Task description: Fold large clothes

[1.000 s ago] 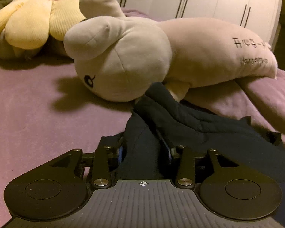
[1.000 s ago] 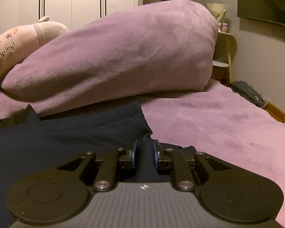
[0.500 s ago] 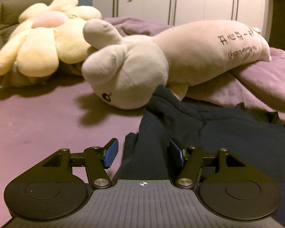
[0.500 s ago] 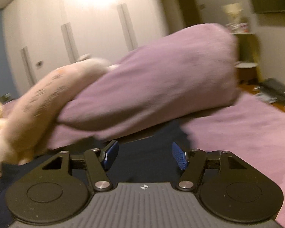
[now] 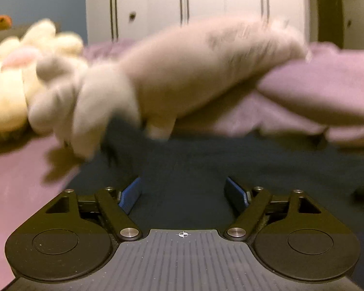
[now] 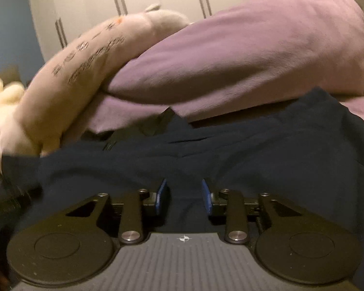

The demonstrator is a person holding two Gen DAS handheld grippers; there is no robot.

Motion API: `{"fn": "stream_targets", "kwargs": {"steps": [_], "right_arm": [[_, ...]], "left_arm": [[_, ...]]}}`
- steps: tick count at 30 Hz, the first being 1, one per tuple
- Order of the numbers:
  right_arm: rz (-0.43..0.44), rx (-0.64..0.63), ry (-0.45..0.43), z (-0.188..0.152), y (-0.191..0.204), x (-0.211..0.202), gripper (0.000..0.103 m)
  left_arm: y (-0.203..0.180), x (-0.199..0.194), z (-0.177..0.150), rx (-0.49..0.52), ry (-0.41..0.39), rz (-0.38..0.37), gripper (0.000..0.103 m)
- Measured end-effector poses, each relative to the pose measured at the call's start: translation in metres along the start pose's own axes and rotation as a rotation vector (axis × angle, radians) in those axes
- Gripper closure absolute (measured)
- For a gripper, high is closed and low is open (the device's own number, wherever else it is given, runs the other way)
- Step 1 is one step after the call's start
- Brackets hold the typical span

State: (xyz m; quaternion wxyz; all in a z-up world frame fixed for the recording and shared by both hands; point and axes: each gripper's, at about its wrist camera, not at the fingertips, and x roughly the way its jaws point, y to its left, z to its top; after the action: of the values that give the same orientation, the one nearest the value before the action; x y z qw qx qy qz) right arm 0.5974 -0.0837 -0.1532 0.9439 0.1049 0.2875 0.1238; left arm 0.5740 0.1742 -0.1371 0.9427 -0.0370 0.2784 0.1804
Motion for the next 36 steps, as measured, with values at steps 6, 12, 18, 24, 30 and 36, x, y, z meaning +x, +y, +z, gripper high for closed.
{"fn": "stream_targets", "kwargs": {"steps": [6, 12, 18, 24, 30, 36], "right_arm": [[-0.052, -0.012, -0.043, 0.013, -0.03, -0.009, 0.083], [-0.175, 0.127, -0.094, 0.021, -0.092, -0.031, 0.088], [-0.174, 0.084, -0.109, 0.011, -0.092, -0.038, 0.09], [-0.189, 0.076, -0.098, 0.008, -0.091, -0.034, 0.09], [-0.166, 0.106, -0.098, 0.005, -0.096, -0.055, 0.09], [-0.152, 0.214, -0.096, -0.03, -0.111, -0.151, 0.089]], "left_arm": [[0.026, 0.009, 0.0, -0.062, -0.004, -0.026, 0.021], [0.046, 0.001, -0.004, -0.083, -0.026, 0.003, 0.025], [0.062, -0.007, -0.009, -0.124, -0.037, -0.033, 0.027], [0.068, -0.012, -0.01, -0.14, -0.038, -0.045, 0.027], [0.071, -0.038, -0.018, -0.045, -0.002, 0.068, 0.012], [0.119, -0.085, -0.048, -0.222, 0.093, -0.001, 0.011]]}}
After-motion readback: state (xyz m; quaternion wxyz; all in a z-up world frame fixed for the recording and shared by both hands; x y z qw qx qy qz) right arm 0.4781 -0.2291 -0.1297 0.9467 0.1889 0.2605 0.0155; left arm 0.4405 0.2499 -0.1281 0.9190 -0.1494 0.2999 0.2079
